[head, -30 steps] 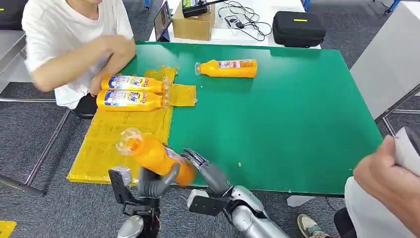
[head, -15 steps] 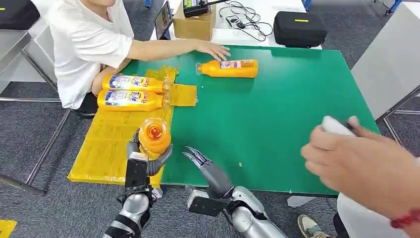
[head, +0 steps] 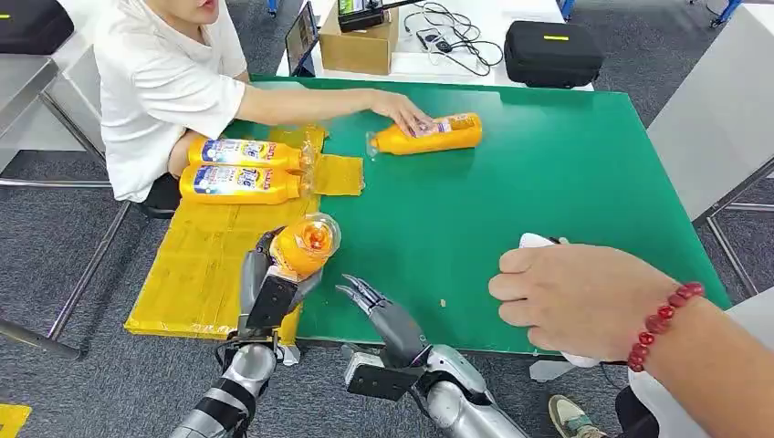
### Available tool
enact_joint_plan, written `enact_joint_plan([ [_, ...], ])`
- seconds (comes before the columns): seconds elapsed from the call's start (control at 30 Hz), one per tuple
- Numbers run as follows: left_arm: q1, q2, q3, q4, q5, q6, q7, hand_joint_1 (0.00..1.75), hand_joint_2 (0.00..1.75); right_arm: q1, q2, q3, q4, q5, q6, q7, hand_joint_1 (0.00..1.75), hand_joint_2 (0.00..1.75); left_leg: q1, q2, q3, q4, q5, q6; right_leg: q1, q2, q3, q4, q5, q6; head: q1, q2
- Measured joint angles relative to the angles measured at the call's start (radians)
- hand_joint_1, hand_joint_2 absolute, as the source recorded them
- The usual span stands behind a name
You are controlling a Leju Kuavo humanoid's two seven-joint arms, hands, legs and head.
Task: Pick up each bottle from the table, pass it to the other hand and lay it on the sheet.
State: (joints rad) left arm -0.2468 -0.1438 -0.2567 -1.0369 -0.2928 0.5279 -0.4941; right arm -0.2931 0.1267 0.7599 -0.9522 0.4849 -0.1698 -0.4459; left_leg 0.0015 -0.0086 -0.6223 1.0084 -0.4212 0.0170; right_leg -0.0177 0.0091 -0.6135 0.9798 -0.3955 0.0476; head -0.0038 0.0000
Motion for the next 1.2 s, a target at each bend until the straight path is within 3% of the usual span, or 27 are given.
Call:
enact_joint_plan([
  [0.13,-0.038,0.006,-0.011,0.054,-0.156,0.062,0.092,1.75,1.75,-0.002,0.003,-0.001,0.005,0.005,0.006,-0.004,0.0,0.0,0.0,0.0,0.0,0.0,0.0,0.0,0.0,0.0,0.0,0.0,0.0,0.0,0.0,0.0],
  [0.4,-0.246,0.06,-0.064,0.39,-0.648,0.087,0.44,1.75,1.75,-0.009,0.023,-0.012,0.016,0.029,0.036,-0.017,0.0,0.0,0.0,0.001,0.001,0.0,0.002,-0.001,0.0,0.0,0.0,0.001,0.001,0.0,0.0,0.0],
  [0.77,-0.367,0.09,-0.071,0.541,-0.648,-0.144,0.443,1.75,1.75,-0.009,0.025,-0.025,0.018,0.048,0.048,-0.018,0.0,0.0,0.0,0.0,0.006,0.0,0.001,-0.002,0.0,0.0,0.005,0.001,0.0,-0.001,0.0,0.0],
  [0.8,-0.373,0.09,-0.071,0.547,-0.649,-0.152,0.449,1.48,1.75,-0.009,0.025,-0.025,0.019,0.048,0.051,-0.018,0.0,0.0,0.0,0.0,0.006,0.0,0.001,-0.002,0.0,0.0,0.005,0.001,0.0,-0.001,0.0,0.0],
  [0.83,-0.38,0.091,-0.069,0.554,-0.652,-0.164,0.454,1.01,1.75,-0.009,0.026,-0.025,0.021,0.05,0.051,-0.019,0.0,0.0,0.0,0.0,0.006,0.0,0.001,-0.002,0.0,0.0,0.006,0.001,0.001,-0.001,0.0,0.0],
  [0.87,-0.387,0.091,-0.068,0.56,-0.653,-0.174,0.455,0.3,1.75,-0.009,0.027,-0.025,0.022,0.05,0.052,-0.019,0.0,0.0,0.0,0.0,0.007,0.0,0.002,-0.003,0.0,0.0,0.006,0.002,0.001,-0.002,0.0,0.0],
  [0.97,-0.405,0.092,-0.064,0.572,-0.65,-0.22,0.454,0.0,1.75,-0.009,0.029,-0.025,0.026,0.05,0.053,-0.021,0.0,0.0,0.0,0.001,0.008,0.0,0.002,-0.003,0.0,0.0,0.006,0.002,0.002,-0.003,0.0,0.0],
  [1.2,-0.412,0.095,-0.055,0.588,-0.644,-0.331,0.427,0.0,1.75,-0.009,0.033,-0.027,0.037,0.052,0.053,-0.029,0.0,0.0,0.001,-0.001,0.008,0.0,0.004,-0.004,0.001,-0.001,0.007,0.003,0.002,-0.004,0.0,0.0],
])
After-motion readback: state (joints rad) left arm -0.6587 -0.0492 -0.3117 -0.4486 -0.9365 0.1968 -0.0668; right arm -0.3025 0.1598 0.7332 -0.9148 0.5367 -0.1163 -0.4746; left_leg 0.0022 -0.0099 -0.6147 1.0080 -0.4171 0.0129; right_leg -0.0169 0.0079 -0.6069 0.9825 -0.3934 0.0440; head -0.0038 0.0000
